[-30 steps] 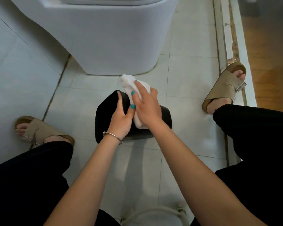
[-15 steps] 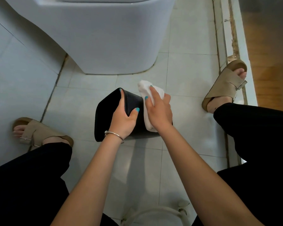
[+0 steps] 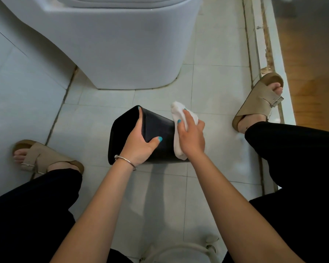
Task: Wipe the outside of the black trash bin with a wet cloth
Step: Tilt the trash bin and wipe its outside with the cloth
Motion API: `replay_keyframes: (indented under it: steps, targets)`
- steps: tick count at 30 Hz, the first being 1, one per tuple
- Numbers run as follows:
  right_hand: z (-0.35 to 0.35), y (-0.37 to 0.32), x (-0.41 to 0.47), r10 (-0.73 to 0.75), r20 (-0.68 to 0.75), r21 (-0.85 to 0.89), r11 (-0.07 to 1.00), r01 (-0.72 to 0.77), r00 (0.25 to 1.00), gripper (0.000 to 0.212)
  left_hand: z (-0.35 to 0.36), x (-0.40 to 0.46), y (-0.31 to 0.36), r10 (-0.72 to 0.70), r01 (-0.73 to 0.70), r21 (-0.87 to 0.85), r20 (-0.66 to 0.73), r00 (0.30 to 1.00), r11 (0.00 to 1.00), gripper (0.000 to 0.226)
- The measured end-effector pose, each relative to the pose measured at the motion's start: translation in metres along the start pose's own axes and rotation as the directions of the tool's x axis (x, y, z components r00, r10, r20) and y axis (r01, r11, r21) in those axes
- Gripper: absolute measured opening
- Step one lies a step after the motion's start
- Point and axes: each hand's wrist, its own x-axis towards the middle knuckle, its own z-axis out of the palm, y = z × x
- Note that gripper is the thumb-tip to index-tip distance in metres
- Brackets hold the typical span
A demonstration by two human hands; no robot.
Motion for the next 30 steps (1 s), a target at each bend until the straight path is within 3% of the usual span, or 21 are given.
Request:
replay_keyframes:
  steps: [6,12,16,23,27,30]
  targets:
    - [0.001,-0.019,0.004,-0.086,0.033,-0.117,0.989,0.089,0.996,0.045,0.006,0.004,0.003,0.003,-0.003,0.008,0.010,1.000,1.000,0.100]
    - [-0.002,-0.039,-0.005,-0.268,0.072,-0.023,0.962,0.271,0.961,0.046,0.008,0.008,0.007,0.021,-0.020,-0.011,0.075,0.997,1.000,0.099]
    - [-0.002,-0.022,0.002,-0.225,0.070,-0.009,0.974,0.226,0.972,0.044,0.002,0.009,0.004,0.016,-0.017,0.014,0.071,0.997,1.000,0.098]
    - [-0.016,0.019,0.033,0.092,0.116,-0.099,0.992,-0.081,0.989,0.044,-0.003,0.017,0.003,0.023,-0.032,0.095,0.092,0.995,0.995,0.096]
    - [-0.014,0.005,0.031,0.072,0.132,-0.098,0.993,-0.060,0.989,0.045,-0.001,0.017,0.002,0.030,-0.040,0.112,0.095,0.995,0.993,0.096]
    - [-0.013,-0.025,0.021,-0.066,0.163,-0.045,0.996,0.074,0.984,0.044,0.002,0.015,0.003,0.039,-0.049,0.088,0.119,0.992,0.995,0.094]
